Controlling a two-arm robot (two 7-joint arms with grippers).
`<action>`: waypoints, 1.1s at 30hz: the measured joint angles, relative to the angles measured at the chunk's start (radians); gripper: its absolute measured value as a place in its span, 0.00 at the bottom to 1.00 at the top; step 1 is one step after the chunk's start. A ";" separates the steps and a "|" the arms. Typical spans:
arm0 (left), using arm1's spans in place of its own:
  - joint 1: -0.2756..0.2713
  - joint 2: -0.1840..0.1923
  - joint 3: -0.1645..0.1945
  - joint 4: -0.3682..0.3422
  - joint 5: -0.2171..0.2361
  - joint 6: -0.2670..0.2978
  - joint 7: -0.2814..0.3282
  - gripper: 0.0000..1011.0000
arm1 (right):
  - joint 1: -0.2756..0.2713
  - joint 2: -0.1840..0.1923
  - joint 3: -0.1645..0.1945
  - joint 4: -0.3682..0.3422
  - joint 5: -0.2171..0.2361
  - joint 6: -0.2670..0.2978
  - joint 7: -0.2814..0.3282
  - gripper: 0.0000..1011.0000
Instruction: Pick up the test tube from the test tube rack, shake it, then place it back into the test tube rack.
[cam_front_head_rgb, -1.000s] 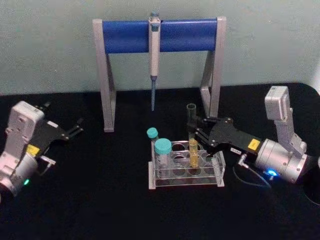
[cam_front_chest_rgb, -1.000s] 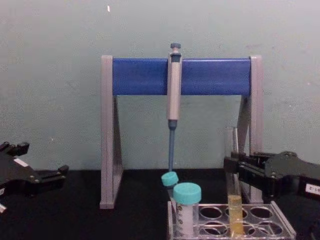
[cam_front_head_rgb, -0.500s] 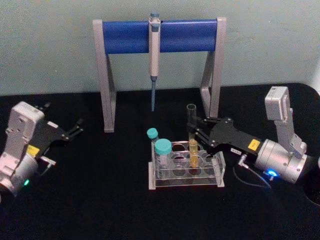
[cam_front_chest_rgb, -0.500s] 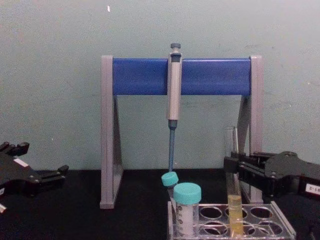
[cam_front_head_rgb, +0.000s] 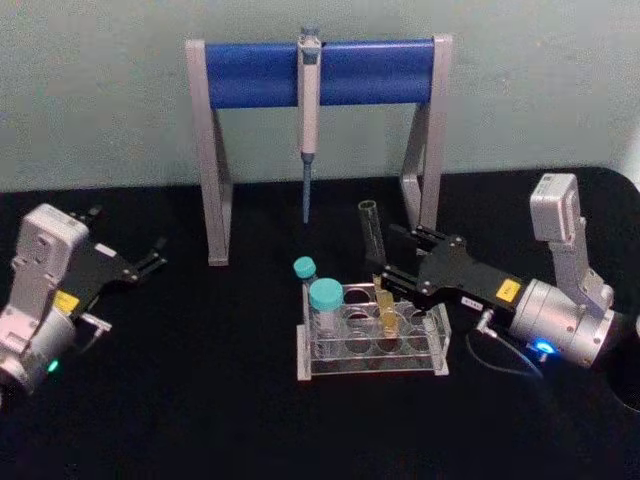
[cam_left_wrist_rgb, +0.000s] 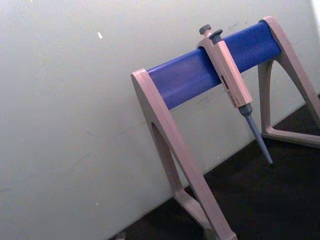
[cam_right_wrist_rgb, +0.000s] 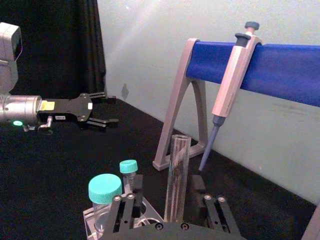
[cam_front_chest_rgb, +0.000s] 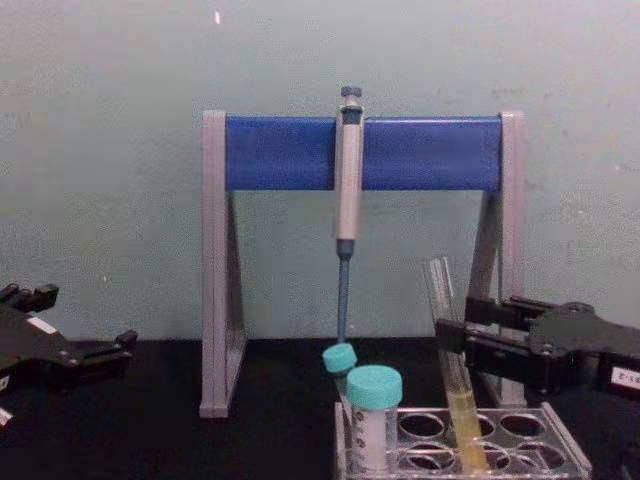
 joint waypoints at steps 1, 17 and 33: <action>0.000 0.000 0.000 0.000 0.000 0.000 0.000 0.99 | 0.000 0.000 0.000 0.000 0.000 0.000 0.000 0.59; 0.000 0.000 0.000 0.000 0.000 0.000 0.000 0.99 | 0.000 0.000 0.000 0.000 0.000 0.000 0.000 0.99; 0.000 0.000 0.000 0.000 0.000 0.000 0.000 0.99 | -0.017 -0.004 0.027 -0.028 0.024 -0.024 -0.010 0.99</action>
